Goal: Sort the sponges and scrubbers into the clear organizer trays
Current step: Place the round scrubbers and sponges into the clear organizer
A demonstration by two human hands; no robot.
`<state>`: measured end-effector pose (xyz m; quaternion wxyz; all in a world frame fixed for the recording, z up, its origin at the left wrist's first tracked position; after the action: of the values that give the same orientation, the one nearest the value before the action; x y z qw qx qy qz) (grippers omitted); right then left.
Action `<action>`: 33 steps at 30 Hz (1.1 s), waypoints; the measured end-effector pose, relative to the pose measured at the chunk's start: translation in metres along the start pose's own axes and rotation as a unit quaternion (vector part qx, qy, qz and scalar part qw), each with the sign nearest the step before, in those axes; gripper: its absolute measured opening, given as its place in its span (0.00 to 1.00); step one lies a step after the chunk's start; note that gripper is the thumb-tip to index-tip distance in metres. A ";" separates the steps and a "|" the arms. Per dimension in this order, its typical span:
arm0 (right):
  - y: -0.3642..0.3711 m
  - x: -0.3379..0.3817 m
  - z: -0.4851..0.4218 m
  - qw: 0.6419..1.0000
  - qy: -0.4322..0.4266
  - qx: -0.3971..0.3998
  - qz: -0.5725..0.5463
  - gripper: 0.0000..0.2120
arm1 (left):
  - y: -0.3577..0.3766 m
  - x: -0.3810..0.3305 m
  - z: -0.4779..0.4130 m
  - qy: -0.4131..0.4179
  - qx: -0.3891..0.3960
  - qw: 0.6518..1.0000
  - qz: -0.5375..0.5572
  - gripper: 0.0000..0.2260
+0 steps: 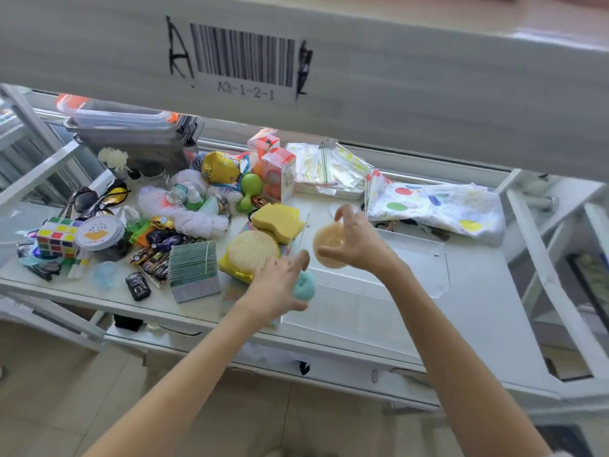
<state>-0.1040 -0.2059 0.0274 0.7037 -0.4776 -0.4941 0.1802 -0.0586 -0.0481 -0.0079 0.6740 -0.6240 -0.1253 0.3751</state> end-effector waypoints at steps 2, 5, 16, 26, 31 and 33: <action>0.000 -0.020 0.027 0.999 0.037 0.019 0.014 0.29 | 0.014 -0.011 0.000 0.004 0.003 1.000 -0.027 0.24; 0.013 -0.046 0.055 0.996 0.086 0.016 0.018 0.29 | 0.029 -0.018 -0.005 0.001 -0.016 0.995 -0.101 0.21; 0.068 -0.065 0.080 0.984 0.139 -0.103 -0.053 0.02 | 0.069 -0.021 -0.009 0.063 -0.051 0.971 -0.224 0.09; 0.068 -0.058 0.080 0.987 0.086 -0.070 0.112 0.11 | 0.085 -0.042 -0.012 0.074 -0.075 0.993 -0.054 0.28; 0.062 -0.030 0.068 0.992 0.040 -0.087 0.085 0.10 | 0.077 -0.032 -0.014 0.093 -0.112 0.987 0.067 0.19; 0.058 -0.012 0.056 0.994 0.016 -0.085 0.068 0.10 | 0.065 -0.023 -0.013 0.087 -0.133 0.978 0.134 0.12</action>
<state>-0.1457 -0.1595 -0.0252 0.6545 -0.5708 -0.4626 0.1780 -0.0891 -0.0768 -0.0639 0.5373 -0.7492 -0.0298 0.3862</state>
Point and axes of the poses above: each hand's wrist, its own z-axis away from the middle knuckle, its own y-axis out of the palm, x = y × z, the point moved 2 cm from there along -z, towards the middle knuckle, and after that the axes turned 6 degrees about -x, right-handed, at the moved point
